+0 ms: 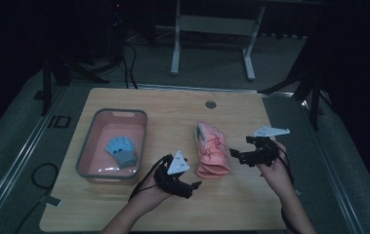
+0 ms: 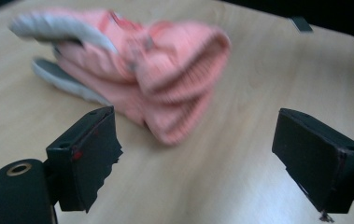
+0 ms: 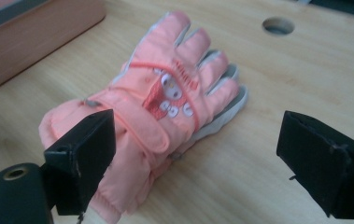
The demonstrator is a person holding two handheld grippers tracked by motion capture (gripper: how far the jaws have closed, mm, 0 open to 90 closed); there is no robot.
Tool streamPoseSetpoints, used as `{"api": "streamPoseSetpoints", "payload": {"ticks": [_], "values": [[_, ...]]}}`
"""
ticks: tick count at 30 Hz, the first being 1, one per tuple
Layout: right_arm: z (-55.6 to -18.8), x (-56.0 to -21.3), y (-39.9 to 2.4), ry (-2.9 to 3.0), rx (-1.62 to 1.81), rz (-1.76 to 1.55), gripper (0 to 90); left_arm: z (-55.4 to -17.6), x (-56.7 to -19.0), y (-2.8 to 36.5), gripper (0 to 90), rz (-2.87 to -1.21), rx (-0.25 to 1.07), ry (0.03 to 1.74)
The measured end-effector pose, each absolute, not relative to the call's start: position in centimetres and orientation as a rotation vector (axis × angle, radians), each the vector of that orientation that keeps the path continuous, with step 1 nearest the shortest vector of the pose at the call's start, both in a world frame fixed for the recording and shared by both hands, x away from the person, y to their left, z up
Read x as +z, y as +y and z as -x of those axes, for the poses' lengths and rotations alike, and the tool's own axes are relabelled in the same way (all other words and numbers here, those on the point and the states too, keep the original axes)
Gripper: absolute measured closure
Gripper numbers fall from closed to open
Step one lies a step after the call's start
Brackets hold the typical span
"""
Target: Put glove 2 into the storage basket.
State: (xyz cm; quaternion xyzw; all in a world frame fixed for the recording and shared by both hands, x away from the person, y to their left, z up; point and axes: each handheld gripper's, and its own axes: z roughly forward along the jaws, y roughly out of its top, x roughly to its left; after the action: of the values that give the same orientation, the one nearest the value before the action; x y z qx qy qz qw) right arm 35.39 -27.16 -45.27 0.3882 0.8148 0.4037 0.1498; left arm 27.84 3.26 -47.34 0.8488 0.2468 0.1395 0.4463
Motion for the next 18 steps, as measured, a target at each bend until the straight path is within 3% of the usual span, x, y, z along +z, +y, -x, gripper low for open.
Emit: {"api": "streamPoseSetpoints", "payload": {"ticks": [4, 6, 11, 14, 18], "values": [[-35.5, -45.8, -27.1, 2.344, 1.138, -1.120, 11.7, -29.5, -46.1, 2.2, 14.6, -2.104, 0.392, 0.612], [-35.7, -46.1, -27.2, 2.328, 1.123, -1.137, 16.2, -30.4, -45.8, 1.7, 14.8, -2.106, 0.396, 0.619], [-36.6, -46.2, -27.0, 2.305, 1.109, -1.174, 41.4, -33.2, -45.4, 0.2, 15.3, -2.119, 0.418, 0.655], [-37.3, -46.4, -26.1, 2.332, 1.092, -1.175, 49.0, -34.9, -45.3, -0.5, 16.8, -2.132, 0.439, 0.701], [-38.1, -46.6, -24.9, 2.360, 1.085, -1.153, 49.5, -36.6, -45.5, -1.1, 22.7, -2.148, 0.441, 0.787]]}}
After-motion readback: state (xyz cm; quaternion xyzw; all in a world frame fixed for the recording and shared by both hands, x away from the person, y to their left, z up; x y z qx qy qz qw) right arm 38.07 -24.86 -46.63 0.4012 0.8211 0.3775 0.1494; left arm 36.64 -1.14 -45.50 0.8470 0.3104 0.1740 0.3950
